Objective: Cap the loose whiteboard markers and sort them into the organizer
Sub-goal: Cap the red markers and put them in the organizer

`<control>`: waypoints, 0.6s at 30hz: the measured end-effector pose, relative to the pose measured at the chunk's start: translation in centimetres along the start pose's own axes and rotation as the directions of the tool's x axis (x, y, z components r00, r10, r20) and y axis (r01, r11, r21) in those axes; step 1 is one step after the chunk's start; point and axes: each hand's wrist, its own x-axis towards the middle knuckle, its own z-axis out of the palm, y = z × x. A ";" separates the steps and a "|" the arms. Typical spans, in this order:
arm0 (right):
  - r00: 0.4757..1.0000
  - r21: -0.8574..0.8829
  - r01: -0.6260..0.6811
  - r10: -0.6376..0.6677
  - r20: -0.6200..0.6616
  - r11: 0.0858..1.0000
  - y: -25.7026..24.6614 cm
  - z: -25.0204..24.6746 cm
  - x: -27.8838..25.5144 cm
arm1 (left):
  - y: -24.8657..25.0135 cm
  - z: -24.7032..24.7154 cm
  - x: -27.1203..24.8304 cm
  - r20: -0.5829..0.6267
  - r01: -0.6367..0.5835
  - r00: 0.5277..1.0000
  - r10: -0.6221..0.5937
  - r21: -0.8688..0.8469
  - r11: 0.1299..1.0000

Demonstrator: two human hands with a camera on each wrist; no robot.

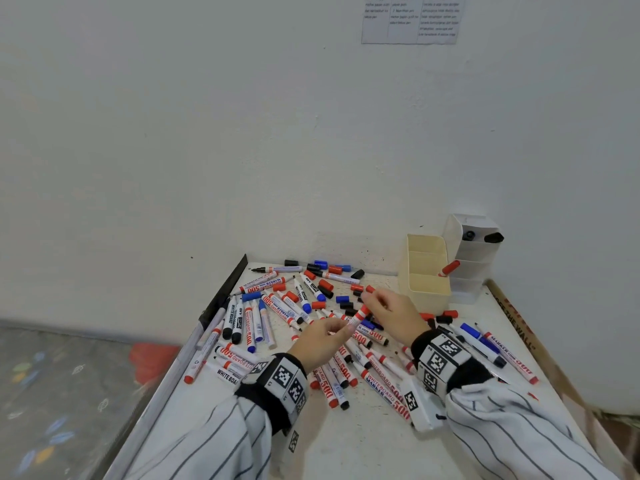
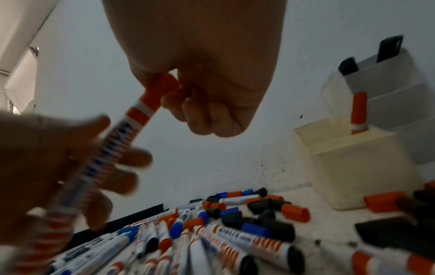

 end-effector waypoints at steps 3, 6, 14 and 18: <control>0.987 0.012 -0.002 0.004 -0.163 1.000 1.0 -2.9 0.3 | -0.6 1.2 2.2 -0.063 0.136 0.990 -0.126 0.212 0.968; 0.944 -0.003 0.002 -0.003 -0.331 1.000 2.0 -6.2 0.7 | -1.1 2.1 3.9 -0.094 0.241 0.970 -0.222 0.463 0.853; 0.823 -0.162 -0.069 -0.036 -0.567 0.984 5.0 -11.9 2.8 | -1.2 2.2 6.9 -0.162 0.333 0.939 -0.304 0.654 0.680; 0.838 -0.245 -0.204 0.040 -0.544 0.948 6.4 -12.4 3.9 | -1.3 2.0 7.8 -0.158 0.378 0.916 -0.368 0.647 0.662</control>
